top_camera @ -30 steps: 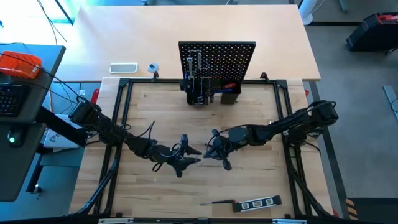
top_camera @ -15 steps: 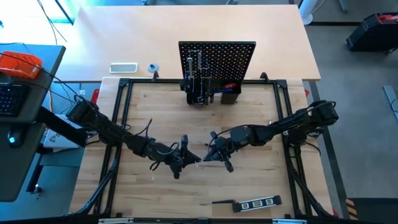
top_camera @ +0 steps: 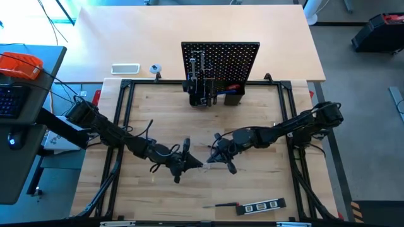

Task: Hang tools onto peg board
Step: Hang the binder clip on the pegboard

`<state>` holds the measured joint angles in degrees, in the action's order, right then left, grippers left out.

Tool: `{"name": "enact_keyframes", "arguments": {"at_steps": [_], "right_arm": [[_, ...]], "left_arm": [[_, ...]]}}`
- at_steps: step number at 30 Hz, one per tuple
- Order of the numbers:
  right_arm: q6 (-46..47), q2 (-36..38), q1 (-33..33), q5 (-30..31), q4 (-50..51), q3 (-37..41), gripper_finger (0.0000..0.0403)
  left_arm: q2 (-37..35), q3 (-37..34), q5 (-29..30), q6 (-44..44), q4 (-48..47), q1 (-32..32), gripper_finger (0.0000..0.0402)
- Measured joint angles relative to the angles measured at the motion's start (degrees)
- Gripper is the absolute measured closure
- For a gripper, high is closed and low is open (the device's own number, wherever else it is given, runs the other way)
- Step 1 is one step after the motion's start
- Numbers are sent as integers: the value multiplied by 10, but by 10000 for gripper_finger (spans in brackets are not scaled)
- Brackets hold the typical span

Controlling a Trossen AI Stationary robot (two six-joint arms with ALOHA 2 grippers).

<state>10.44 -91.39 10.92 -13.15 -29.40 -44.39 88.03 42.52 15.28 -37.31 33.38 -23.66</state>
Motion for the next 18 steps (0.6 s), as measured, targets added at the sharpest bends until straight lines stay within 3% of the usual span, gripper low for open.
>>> {"name": "enact_keyframes", "arguments": {"at_steps": [5,9,13,18], "right_arm": [[12,3,0,29,40,0,402],[1,29,11,127,133,0,393],[-15,70,36,239,214,0,357],[-61,105,77,342,216,-1,296]], "left_arm": [[0,0,33,18,-35,4,401],[-6,0,75,29,-75,4,401],[-20,0,114,47,-102,8,401],[-28,25,144,82,-166,33,401]]}}
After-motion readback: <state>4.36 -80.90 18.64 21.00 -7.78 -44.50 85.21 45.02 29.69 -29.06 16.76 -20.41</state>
